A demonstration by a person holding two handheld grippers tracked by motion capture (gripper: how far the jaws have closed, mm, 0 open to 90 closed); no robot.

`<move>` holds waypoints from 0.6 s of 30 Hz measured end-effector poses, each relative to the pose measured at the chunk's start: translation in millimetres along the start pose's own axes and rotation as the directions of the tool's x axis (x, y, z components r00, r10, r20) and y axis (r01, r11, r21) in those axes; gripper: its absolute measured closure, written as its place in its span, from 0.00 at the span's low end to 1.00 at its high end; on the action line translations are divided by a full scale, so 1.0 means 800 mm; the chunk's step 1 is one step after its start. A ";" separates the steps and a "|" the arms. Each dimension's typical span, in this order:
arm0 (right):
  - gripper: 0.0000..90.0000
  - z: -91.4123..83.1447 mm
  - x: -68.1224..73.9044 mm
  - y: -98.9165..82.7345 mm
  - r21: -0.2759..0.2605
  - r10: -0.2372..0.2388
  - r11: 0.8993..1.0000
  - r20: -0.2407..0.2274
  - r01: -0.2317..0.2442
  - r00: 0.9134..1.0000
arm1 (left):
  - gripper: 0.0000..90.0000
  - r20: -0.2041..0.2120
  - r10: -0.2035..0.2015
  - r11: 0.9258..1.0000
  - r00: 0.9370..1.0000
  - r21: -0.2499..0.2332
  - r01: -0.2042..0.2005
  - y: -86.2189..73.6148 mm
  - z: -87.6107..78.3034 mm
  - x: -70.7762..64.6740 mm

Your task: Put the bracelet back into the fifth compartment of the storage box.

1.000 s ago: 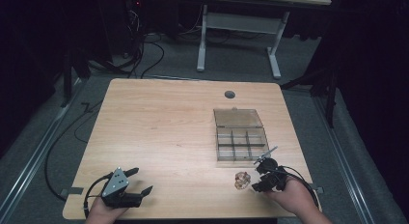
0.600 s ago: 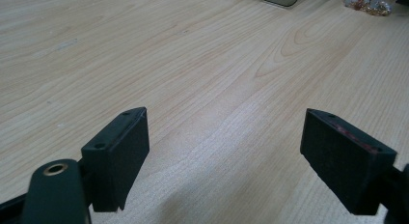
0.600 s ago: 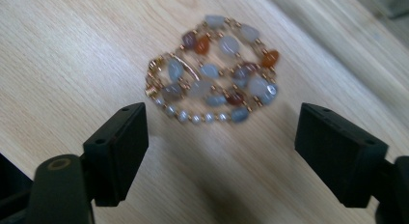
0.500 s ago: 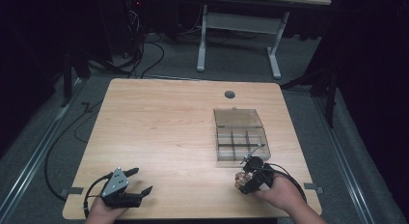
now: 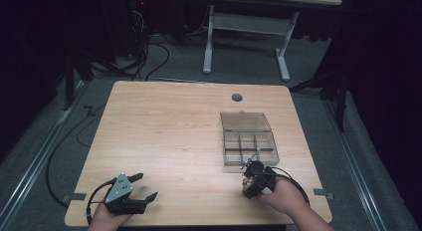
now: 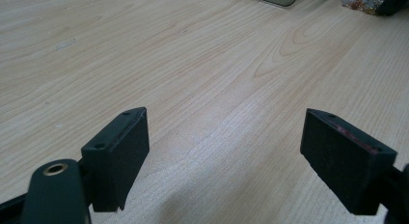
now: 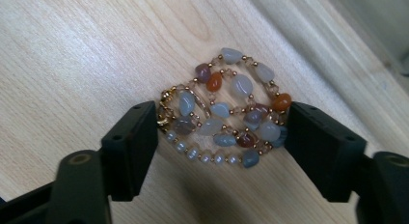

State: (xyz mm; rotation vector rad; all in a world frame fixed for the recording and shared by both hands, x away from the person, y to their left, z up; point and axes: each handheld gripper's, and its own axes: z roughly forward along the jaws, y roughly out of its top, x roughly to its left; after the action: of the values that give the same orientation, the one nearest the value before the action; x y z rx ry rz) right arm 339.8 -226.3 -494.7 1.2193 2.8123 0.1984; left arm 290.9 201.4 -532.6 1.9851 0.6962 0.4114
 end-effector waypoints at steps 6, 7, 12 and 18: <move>0.44 -0.002 0.001 0.003 -0.006 -0.003 1.000 -0.005 0.003 1.000 | 0.20 -0.002 -0.001 1.000 1.000 -0.002 0.001 0.000 0.000 0.000; 0.46 -0.002 0.001 0.003 -0.010 -0.004 1.000 -0.003 0.004 1.000 | 0.20 0.000 0.000 1.000 1.000 -0.001 0.000 0.000 0.000 0.000; 0.56 -0.004 -0.001 0.004 -0.011 -0.004 1.000 0.002 0.004 1.000 | 0.20 0.001 0.002 1.000 1.000 -0.002 -0.002 0.000 0.000 0.000; 0.73 -0.006 -0.002 0.006 -0.007 -0.017 1.000 0.001 0.017 1.000 | 0.20 0.003 0.001 1.000 1.000 0.001 -0.002 0.000 0.000 0.000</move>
State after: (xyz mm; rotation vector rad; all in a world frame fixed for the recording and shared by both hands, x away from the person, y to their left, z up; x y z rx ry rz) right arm 343.7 -225.0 -489.3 1.1933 2.8180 0.2068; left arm 290.9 201.3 -532.6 1.9874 0.6932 0.4087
